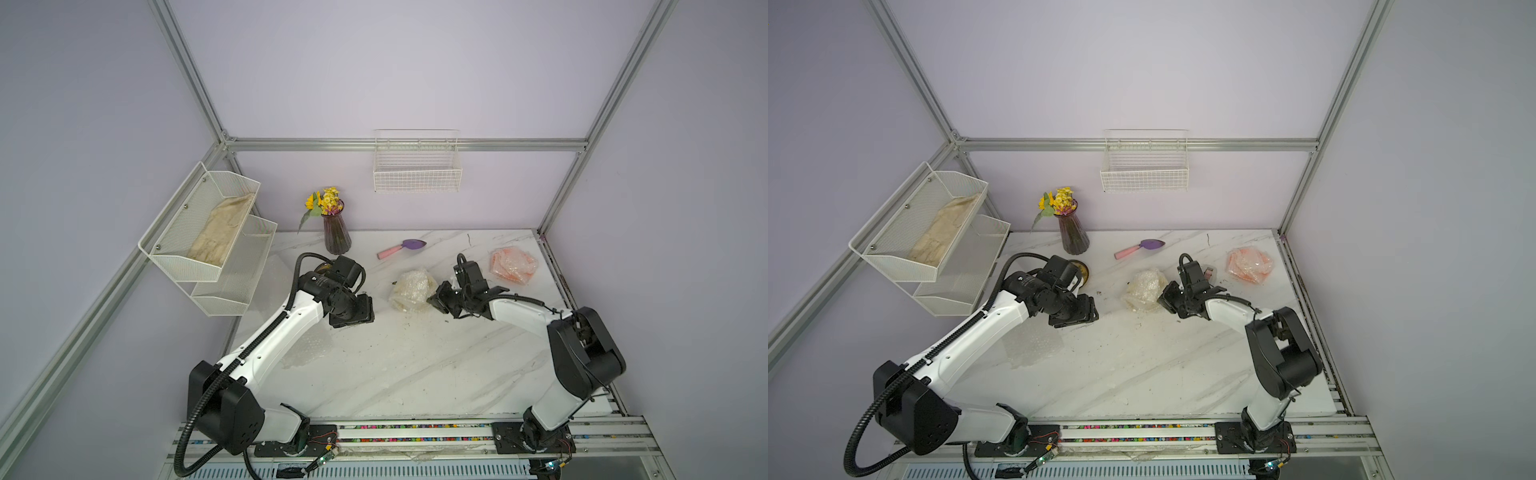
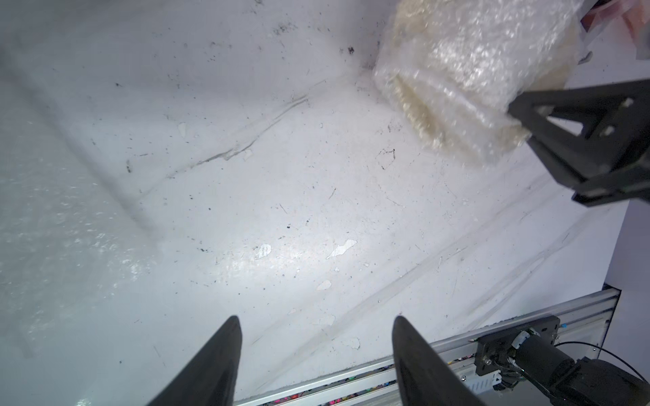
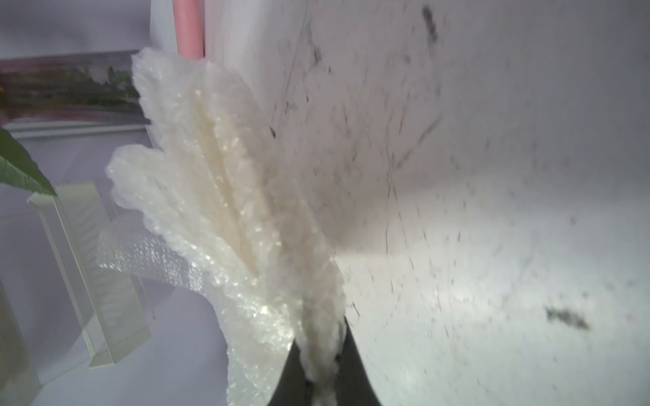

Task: Wrap dinner plates in bubble wrap
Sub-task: Pick up the bubble wrap from the center of the board, then place the bubble wrap at the center of the board.

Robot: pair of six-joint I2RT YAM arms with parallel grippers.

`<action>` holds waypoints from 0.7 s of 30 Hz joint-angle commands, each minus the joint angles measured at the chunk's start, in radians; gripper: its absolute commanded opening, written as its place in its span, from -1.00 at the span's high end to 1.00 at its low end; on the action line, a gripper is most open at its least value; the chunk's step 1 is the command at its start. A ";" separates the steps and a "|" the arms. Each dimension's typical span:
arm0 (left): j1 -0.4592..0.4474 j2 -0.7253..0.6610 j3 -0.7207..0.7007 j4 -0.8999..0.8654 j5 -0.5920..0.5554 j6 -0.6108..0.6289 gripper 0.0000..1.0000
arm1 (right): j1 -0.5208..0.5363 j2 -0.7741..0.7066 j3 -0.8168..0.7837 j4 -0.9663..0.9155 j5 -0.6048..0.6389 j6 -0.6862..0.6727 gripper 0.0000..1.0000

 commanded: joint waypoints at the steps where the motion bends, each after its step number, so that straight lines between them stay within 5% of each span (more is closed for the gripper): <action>1: 0.012 -0.037 -0.040 -0.014 -0.034 0.030 -0.37 | -0.077 0.115 0.162 0.023 -0.068 -0.039 1.00; 13: 0.021 -0.059 -0.144 0.040 -0.007 -0.002 -0.40 | -0.242 0.462 0.518 -0.099 -0.133 -0.084 1.00; 21: 0.035 -0.054 -0.151 0.030 -0.067 0.008 -0.42 | -0.254 0.424 0.598 -0.240 -0.036 -0.167 0.32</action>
